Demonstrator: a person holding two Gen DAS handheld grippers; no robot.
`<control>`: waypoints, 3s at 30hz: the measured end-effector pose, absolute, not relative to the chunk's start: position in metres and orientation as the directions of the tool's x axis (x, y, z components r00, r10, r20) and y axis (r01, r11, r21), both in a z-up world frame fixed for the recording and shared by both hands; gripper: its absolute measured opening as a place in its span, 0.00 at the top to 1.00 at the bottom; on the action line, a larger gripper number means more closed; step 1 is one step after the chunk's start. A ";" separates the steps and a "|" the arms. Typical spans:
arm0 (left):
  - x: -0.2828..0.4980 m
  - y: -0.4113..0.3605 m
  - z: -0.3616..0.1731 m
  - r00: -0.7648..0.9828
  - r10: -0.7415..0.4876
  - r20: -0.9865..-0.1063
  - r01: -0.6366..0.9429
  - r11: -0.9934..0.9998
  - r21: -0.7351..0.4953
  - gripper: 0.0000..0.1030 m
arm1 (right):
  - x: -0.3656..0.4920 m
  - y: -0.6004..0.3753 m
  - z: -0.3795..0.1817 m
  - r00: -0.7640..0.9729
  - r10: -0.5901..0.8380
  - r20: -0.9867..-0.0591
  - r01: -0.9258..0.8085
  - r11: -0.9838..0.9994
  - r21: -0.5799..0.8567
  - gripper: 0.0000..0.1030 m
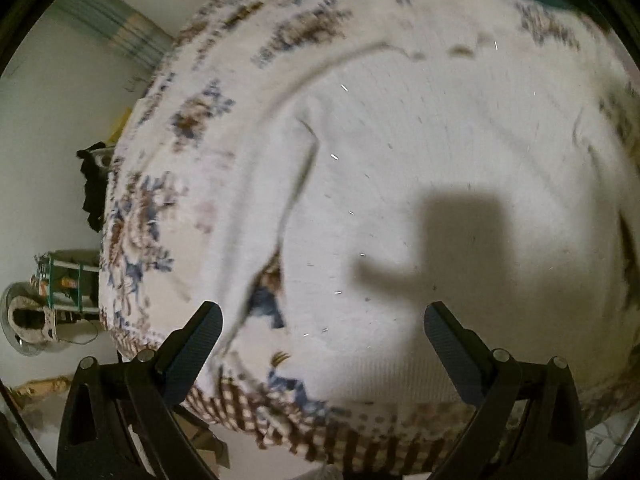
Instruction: Fold small clothes
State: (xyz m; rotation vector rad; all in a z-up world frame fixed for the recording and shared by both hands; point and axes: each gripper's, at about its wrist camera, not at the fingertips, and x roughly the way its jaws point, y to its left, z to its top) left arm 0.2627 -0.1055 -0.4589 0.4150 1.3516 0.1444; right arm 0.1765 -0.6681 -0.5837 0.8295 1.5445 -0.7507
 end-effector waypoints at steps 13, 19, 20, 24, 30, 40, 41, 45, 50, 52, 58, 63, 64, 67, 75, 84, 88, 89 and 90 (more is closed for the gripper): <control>0.283 -0.157 -0.535 0.198 0.240 -0.950 0.222 0.933 0.282 0.00 | 0.173 -0.663 -0.648 -0.002 0.133 -0.991 0.820 0.567 0.075 0.80; 0.288 -0.160 -0.538 0.217 0.215 -0.952 0.217 0.940 0.262 0.00 | 0.209 -0.622 -0.554 0.169 -0.356 -0.919 0.553 0.806 -0.210 0.78; 0.289 -0.159 -0.539 0.214 0.213 -0.953 0.214 0.942 0.259 0.00 | 0.206 -0.619 -0.564 0.132 -0.353 -0.926 0.502 0.829 -0.245 0.71; 0.287 -0.159 -0.542 0.212 0.220 -0.952 0.218 0.939 0.265 0.00 | 0.166 -0.637 -0.624 -0.086 -0.067 -0.994 0.577 0.810 -0.105 0.57; 0.284 -0.158 -0.564 0.211 0.242 -0.947 0.233 0.928 0.289 0.00 | 0.089 -0.691 -0.646 0.137 0.120 -0.983 0.897 0.405 0.175 0.33; 0.282 -0.161 -0.585 0.177 0.266 -0.947 0.220 0.928 0.302 0.00 | 0.084 -0.688 -0.683 0.335 0.253 -0.907 0.907 0.173 0.383 0.89; 0.282 -0.163 -0.585 0.180 0.263 -0.948 0.226 0.927 0.300 0.00 | 0.092 -0.685 -0.675 0.332 0.232 -0.914 0.897 0.221 0.382 0.90; 0.281 -0.176 -0.578 0.202 0.240 -0.949 0.255 0.923 0.288 0.00 | 0.128 -0.698 -0.620 0.347 0.119 -0.930 0.841 0.399 0.364 0.91; 0.284 -0.188 -0.567 0.220 0.182 -0.959 0.258 0.937 0.237 0.00 | 0.164 -0.763 -0.558 0.372 -0.074 -0.925 0.833 0.466 0.298 0.92; 0.286 -0.191 -0.566 0.224 0.162 -0.961 0.250 0.944 0.217 0.00 | 0.184 -0.786 -0.556 0.360 -0.103 -0.927 0.833 0.483 0.270 0.92; 0.287 -0.200 -0.571 0.216 0.131 -0.968 0.237 0.954 0.182 0.00 | 0.203 -0.825 -0.595 0.237 0.017 -0.971 0.883 0.414 0.223 0.51; 0.283 -0.207 -0.584 0.199 0.126 -0.972 0.249 0.953 0.175 0.00 | 0.170 -0.801 -0.614 0.373 0.064 -0.925 0.903 0.203 0.378 0.41; 0.282 -0.206 -0.587 0.196 0.127 -0.972 0.251 0.952 0.175 0.00 | 0.164 -0.793 -0.623 0.426 0.105 -0.898 0.888 0.143 0.438 0.41; 0.282 -0.207 -0.602 0.178 0.122 -0.976 0.264 0.950 0.167 0.00 | 0.161 -0.778 -0.654 0.531 0.178 -0.829 0.839 0.024 0.543 0.41; 0.286 -0.208 -0.626 0.174 0.086 -0.981 0.284 0.949 0.134 0.00 | 0.174 -0.803 -0.678 0.516 -0.078 -0.853 0.846 -0.110 0.522 0.83; 0.286 -0.203 -0.631 0.156 0.036 -0.987 0.235 0.969 0.072 0.00 | 0.210 -0.817 -0.604 0.487 -0.253 -0.836 0.872 0.085 0.482 0.94; 0.291 -0.189 -0.619 0.151 -0.026 -0.988 0.180 0.984 0.002 0.00 | 0.235 -0.817 -0.556 0.522 -0.289 -0.802 0.853 0.185 0.489 0.94; 0.293 -0.183 -0.614 0.157 -0.039 -0.987 0.159 0.987 -0.014 0.00 | 0.244 -0.812 -0.543 0.536 -0.294 -0.792 0.844 0.227 0.487 0.94; 0.294 -0.178 -0.609 0.166 -0.047 -0.985 0.144 0.989 -0.023 0.00 | 0.258 -0.804 -0.533 0.553 -0.291 -0.781 0.830 0.269 0.488 0.94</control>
